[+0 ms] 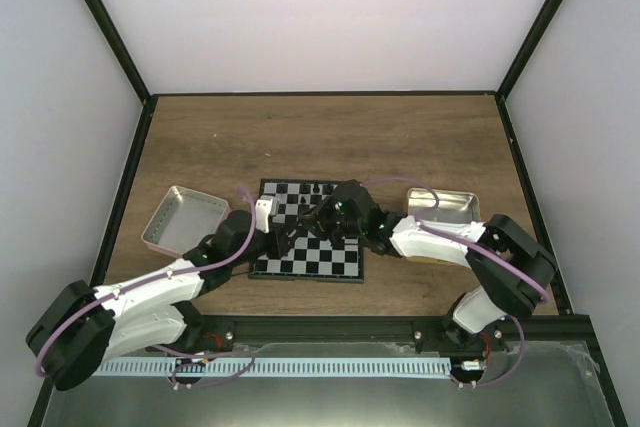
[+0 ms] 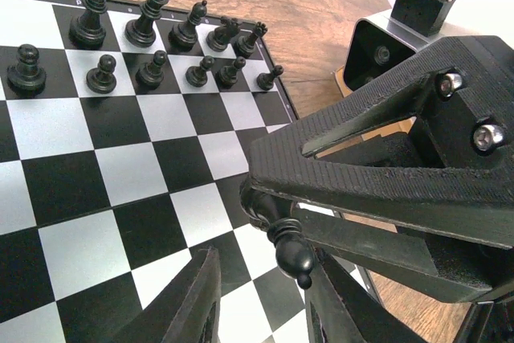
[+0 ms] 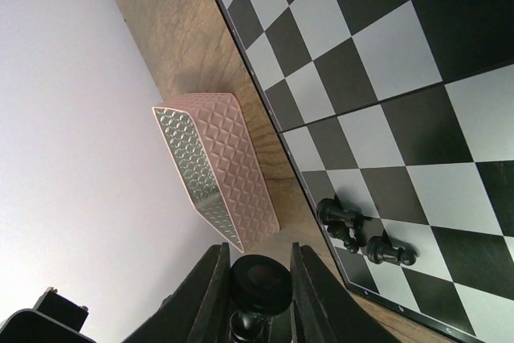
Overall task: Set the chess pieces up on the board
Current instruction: Place the chess piece on the chessboard.
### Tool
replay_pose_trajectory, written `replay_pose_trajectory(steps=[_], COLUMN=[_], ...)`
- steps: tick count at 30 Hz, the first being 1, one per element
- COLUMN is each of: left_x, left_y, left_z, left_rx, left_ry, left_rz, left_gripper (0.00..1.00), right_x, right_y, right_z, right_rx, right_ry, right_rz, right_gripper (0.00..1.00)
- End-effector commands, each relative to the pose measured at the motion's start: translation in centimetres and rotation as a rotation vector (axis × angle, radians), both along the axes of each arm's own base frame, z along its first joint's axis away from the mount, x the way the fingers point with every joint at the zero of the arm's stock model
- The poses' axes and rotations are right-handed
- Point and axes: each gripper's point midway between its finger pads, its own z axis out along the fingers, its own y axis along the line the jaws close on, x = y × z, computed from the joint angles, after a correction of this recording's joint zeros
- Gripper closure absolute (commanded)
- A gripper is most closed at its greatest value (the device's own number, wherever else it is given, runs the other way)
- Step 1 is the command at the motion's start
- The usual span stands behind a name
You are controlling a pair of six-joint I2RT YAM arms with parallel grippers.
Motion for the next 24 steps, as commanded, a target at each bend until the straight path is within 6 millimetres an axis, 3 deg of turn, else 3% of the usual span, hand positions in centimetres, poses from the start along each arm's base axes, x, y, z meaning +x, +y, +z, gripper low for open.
replay_pose_trajectory(steps=[1,11,18,24], left_x=[1.1,0.4,0.4,0.6], left_y=[0.1,0.1,0.1,0.2], left_z=[2.0,2.6,1.7,1.8], left_rx=[-0.023,-0.053,-0.025,-0.013], left_ry=[-0.087,-0.116,-0.089,-0.087], left_rz=[0.032,0.003,0.004,0.015], left_gripper=[0.7,0.65,0.74,0.91], right_x=[-0.3,-0.4,-0.5,-0.5], right_y=[0.1,0.2,0.3,0.4], right_z=[0.0,-0.2,-0.2,-0.3], right_rx=[0.01,0.021,0.034,0.034], right_ry=[0.015,0.019,0.02,0.016], right_rz=[0.019,0.02,0.025,0.032], right_gripper=[0.82,0.82,0.81,0.81])
